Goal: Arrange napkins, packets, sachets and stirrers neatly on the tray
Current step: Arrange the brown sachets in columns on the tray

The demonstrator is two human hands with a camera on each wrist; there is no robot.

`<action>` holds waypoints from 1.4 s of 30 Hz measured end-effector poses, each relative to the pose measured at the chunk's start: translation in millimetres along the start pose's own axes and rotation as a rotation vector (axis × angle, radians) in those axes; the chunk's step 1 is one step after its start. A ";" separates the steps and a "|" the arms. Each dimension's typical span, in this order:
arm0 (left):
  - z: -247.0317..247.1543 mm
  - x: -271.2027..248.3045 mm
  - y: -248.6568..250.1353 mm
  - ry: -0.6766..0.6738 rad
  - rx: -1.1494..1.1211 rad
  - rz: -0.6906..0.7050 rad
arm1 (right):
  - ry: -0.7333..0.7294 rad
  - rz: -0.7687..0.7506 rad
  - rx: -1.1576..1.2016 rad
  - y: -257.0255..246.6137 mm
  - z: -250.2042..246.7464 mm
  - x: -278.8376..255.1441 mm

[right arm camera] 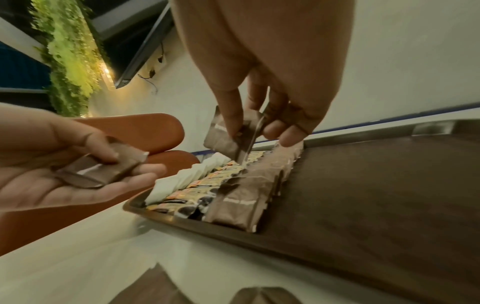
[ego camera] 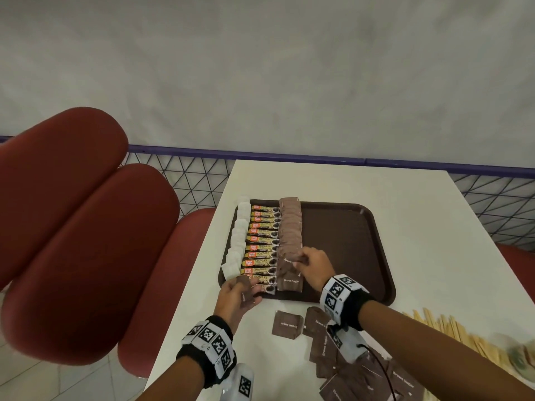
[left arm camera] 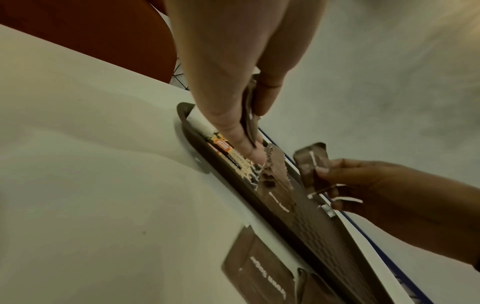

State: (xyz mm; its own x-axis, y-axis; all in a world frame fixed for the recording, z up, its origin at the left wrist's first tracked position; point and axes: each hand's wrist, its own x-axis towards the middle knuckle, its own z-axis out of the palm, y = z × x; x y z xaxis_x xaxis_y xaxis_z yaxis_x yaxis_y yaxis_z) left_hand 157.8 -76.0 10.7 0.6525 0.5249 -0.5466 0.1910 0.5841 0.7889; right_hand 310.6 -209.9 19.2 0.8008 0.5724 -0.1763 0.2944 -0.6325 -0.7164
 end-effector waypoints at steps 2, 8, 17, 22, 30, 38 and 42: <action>-5.8 1.6 -0.3 0.032 0.007 0.015 | -0.025 0.055 -0.096 8.8 -3.7 4.7; -12.3 -0.1 -0.2 0.061 0.006 0.033 | -0.197 0.052 -0.303 13.7 5.1 1.6; -17.8 2.4 1.4 0.042 0.073 0.022 | -0.202 -0.049 -0.668 6.7 25.2 1.9; -18.2 2.2 1.9 0.016 0.112 0.027 | -0.124 -0.129 -0.737 5.9 27.6 0.7; -11.3 1.3 4.6 0.033 0.186 0.063 | 0.041 -0.132 -0.612 2.1 20.8 -7.3; 7.3 -5.4 7.9 -0.022 0.340 0.117 | -0.155 -0.296 -0.305 -29.2 11.0 -16.2; 14.4 -10.4 9.0 -0.078 0.338 0.096 | -0.185 -0.380 -0.209 -31.0 17.7 -20.8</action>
State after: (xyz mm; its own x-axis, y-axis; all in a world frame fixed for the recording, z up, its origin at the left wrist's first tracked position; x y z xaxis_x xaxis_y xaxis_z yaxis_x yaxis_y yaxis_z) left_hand 163.3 -85.1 27.6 0.7305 0.5110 -0.4531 0.3495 0.2903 0.8908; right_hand 275.6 -193.0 33.1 0.5149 0.8553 -0.0587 0.6630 -0.4407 -0.6052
